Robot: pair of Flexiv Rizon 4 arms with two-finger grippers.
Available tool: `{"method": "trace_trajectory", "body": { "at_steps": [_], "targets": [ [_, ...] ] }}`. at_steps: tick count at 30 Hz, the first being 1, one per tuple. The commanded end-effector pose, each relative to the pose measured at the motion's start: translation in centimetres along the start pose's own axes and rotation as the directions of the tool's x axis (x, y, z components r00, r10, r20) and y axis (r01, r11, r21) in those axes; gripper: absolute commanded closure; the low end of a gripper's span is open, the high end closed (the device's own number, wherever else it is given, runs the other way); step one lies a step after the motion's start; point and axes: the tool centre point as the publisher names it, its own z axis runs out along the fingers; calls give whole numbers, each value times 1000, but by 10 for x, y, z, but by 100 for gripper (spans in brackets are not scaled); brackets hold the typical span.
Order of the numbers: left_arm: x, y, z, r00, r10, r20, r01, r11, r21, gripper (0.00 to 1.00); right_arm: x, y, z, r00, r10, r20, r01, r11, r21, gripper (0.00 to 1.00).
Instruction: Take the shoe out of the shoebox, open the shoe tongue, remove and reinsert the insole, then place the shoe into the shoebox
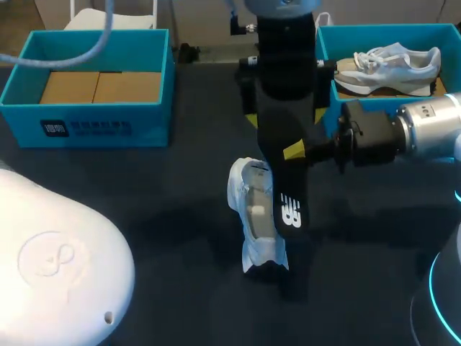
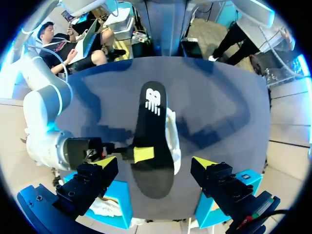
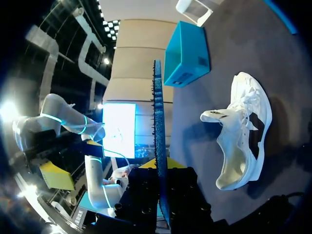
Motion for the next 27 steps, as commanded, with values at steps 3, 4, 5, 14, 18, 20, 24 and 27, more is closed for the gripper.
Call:
{"method": "trace_trajectory", "body": {
  "at_steps": [3, 4, 5, 14, 18, 20, 24, 27],
  "targets": [
    [0, -1, 1, 999, -19, -37, 20, 999, 27, 0, 0, -5, -3, 1000, 4, -6, -4, 999, -32, 100],
    [0, -2, -1, 999, -21, -24, 22, 999, 30, 0, 0, -5, -3, 1000, 5, -4, -5, 999, -37, 100],
    [1, -2, -1, 1000, -26, -5, 26, 999, 35, 0, 0, -4, -4, 1000, 4, -6, -5, 999, -40, 100],
    [1, 3, 3, 994, -60, 95, 55, 997, 60, 0, -2, -2, -4, 999, 12, -41, -15, 998, -60, 100],
    [1, 8, 5, 977, -44, 209, 27, 996, 85, 0, 1, -3, -6, 998, 20, -55, -23, 997, -73, 100],
    [3, 9, 5, 955, -29, 295, -5, 993, 114, 0, 4, -4, -8, 998, 17, -61, -22, 997, -76, 100],
    [8, 10, 7, 910, -34, 413, -26, 990, 139, 0, 7, -6, -12, 998, 18, -66, -24, 997, -80, 100],
    [12, 15, 8, 857, -51, 513, -1, 995, 99, 0, 7, -8, -16, 998, 26, -64, -31, 996, -84, 100]
  ]
}}
